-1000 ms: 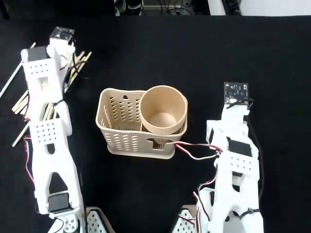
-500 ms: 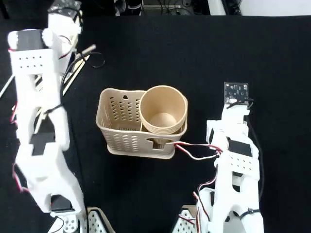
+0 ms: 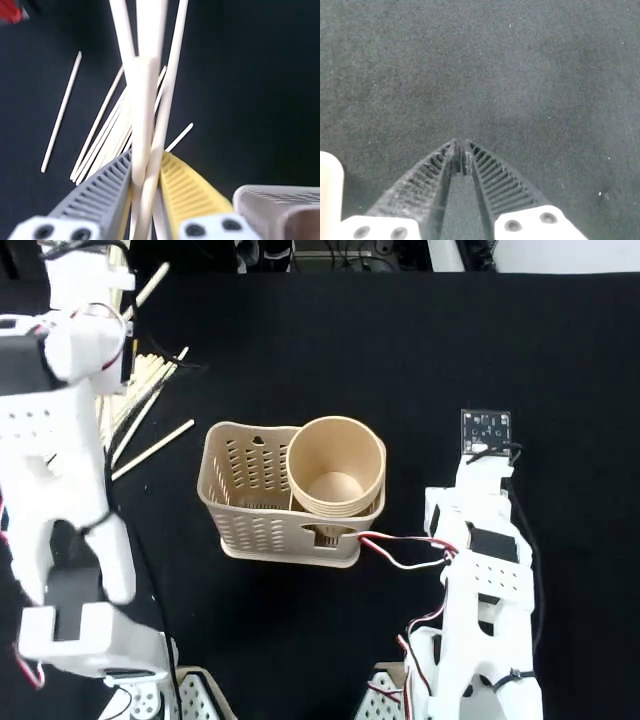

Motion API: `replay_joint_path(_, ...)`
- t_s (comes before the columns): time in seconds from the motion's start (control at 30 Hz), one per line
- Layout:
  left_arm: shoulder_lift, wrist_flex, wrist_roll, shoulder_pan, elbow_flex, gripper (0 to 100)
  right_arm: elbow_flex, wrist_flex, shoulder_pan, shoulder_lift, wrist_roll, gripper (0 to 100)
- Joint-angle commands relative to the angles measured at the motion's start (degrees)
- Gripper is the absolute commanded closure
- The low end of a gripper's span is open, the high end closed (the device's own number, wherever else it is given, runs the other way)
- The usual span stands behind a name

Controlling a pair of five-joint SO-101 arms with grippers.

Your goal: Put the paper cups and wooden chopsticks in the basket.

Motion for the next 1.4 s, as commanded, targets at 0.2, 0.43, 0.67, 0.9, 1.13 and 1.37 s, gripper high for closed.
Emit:
replay_joint_path(0.2,-14.77,-0.88,7.03,5.41,-0.22,97,-0.13,-0.97,-0.62,0.13,0.70,97.4)
replay_joint_path(0.43,-20.57,-0.88,12.75,11.47,-0.22,97,-0.13,-0.97,-0.62,0.13,0.70,97.4)
replay_joint_path(0.67,-24.35,-6.51,18.46,17.19,3.91,97,-0.13,-0.97,-0.53,0.13,0.70,97.4)
replay_joint_path(0.9,-37.10,-25.32,20.22,17.27,28.35,97,-0.13,-0.97,-0.44,0.13,0.70,97.4)
replay_joint_path(1.13,-55.74,-52.92,24.53,17.27,61.85,97,-0.13,-0.97,-0.44,0.04,0.70,97.4)
replay_joint_path(1.37,-65.23,-57.23,24.62,17.45,75.47,97,-0.13,-1.05,-0.62,0.04,0.70,97.4)
